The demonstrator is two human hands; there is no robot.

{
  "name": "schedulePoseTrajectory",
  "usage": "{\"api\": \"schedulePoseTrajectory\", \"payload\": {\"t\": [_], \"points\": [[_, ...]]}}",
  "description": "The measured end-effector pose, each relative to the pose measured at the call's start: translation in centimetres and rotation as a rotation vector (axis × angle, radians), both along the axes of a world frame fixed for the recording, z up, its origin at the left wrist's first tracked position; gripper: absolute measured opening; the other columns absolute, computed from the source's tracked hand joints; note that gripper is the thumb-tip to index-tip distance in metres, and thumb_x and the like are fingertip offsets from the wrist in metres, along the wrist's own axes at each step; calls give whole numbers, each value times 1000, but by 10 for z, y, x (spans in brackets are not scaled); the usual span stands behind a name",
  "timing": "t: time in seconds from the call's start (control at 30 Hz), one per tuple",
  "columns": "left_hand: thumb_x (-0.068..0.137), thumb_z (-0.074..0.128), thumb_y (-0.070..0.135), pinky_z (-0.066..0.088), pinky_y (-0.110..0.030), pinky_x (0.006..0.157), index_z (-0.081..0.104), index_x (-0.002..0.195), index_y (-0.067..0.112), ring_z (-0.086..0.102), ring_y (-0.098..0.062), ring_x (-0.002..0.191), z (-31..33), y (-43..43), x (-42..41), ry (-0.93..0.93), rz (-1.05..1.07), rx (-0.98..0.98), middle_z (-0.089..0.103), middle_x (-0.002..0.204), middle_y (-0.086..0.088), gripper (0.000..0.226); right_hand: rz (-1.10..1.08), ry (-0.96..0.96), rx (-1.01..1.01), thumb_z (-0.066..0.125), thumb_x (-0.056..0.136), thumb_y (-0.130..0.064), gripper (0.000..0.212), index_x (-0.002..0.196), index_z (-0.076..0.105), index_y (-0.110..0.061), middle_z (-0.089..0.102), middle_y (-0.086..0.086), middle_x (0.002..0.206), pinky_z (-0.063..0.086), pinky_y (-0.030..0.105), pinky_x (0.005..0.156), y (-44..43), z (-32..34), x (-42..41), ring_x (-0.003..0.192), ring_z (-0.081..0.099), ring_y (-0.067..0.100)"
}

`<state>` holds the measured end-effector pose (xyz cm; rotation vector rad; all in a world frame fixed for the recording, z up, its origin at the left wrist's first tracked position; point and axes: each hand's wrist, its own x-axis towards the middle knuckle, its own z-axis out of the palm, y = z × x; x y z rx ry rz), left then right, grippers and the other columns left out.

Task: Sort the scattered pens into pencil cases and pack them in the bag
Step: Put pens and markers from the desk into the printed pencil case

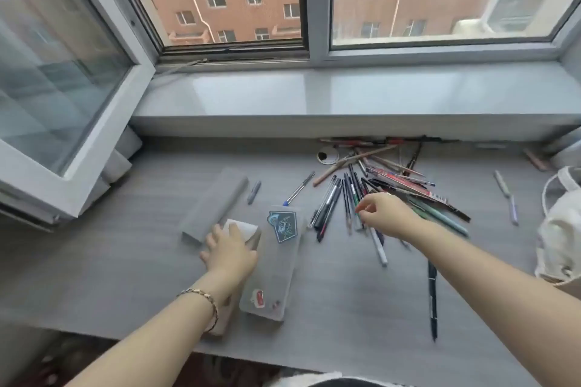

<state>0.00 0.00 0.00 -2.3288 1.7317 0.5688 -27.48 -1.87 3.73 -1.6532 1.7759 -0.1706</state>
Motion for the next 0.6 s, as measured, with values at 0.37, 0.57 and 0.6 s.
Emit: {"api": "schedulePoseTrajectory", "payload": {"t": [0.37, 0.57, 0.6], "points": [[72, 66, 35, 38, -42, 101, 0, 148, 27, 36, -39, 121, 9, 0, 26, 99, 85, 5, 35, 130, -22, 100, 35, -29, -9, 48, 92, -20, 24, 111, 62, -17, 65, 2, 110, 51, 30, 88, 12, -17, 16, 95, 59, 13], [67, 68, 40, 34, -38, 101, -8, 148, 17, 38, -33, 120, 60, -2, -52, 125, -444, -89, 28, 130, -13, 114, 83, -55, -306, 52, 88, -46, 70, 145, 19, -21, 36, 1, 138, 42, 29, 93, 22, 7, 36, 116, 47, 16], [66, 68, 41, 34, -38, 100, -5, 148, 17, 37, -32, 120, 64, 1, -66, 106, -537, -62, 28, 131, -12, 112, 105, 10, -303, 50, 87, -49, 75, 146, 14, -22, 36, 2, 137, 43, 28, 86, 26, 9, 36, 114, 49, 19]]}}
